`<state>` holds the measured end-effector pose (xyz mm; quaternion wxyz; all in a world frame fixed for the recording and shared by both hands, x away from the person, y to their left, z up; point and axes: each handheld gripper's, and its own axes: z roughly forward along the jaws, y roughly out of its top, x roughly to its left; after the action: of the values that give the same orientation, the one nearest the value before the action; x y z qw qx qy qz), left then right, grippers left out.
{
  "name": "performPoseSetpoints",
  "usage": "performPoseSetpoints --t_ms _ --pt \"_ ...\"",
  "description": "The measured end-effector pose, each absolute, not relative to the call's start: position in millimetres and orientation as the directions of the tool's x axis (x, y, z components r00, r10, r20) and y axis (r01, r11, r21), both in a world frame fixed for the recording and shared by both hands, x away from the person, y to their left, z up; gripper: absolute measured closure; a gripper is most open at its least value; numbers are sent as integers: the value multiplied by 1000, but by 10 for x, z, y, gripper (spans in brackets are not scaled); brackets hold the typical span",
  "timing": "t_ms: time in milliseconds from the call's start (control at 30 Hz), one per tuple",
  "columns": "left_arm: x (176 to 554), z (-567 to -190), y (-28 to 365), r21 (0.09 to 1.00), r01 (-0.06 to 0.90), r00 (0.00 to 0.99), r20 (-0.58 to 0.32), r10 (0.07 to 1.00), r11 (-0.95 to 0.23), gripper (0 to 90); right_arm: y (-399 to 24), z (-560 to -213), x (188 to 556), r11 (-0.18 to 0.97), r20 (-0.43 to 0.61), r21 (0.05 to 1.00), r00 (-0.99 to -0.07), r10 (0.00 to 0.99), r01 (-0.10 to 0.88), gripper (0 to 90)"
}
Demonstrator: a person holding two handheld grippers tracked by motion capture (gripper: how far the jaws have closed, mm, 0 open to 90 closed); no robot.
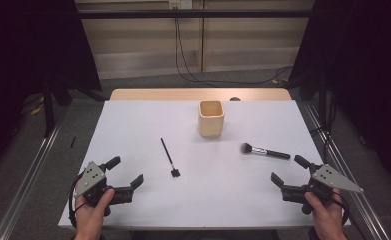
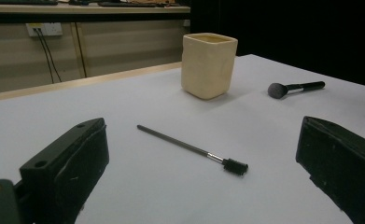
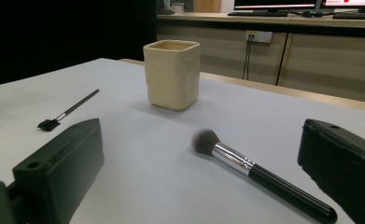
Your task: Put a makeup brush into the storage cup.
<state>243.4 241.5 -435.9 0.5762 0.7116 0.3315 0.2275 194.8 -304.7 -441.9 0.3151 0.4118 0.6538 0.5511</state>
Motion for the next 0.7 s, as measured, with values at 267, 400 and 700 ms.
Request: performPoseSetpoints --t_ms 267,400,700 --pt "2456 -4365 2419 969 222 677 -70 733 -113 27 -3051 -4430 1959 52 48 978 -463 885 202 0" --pt "2456 -4365 2426 969 222 676 -72 733 -110 26 -3047 -4432 1959 54 50 977 -469 882 205 0" --pt "2446 -4325 2383 972 211 699 -78 711 -100 26 -3011 -4423 1958 68 44 976 -488 872 208 0"
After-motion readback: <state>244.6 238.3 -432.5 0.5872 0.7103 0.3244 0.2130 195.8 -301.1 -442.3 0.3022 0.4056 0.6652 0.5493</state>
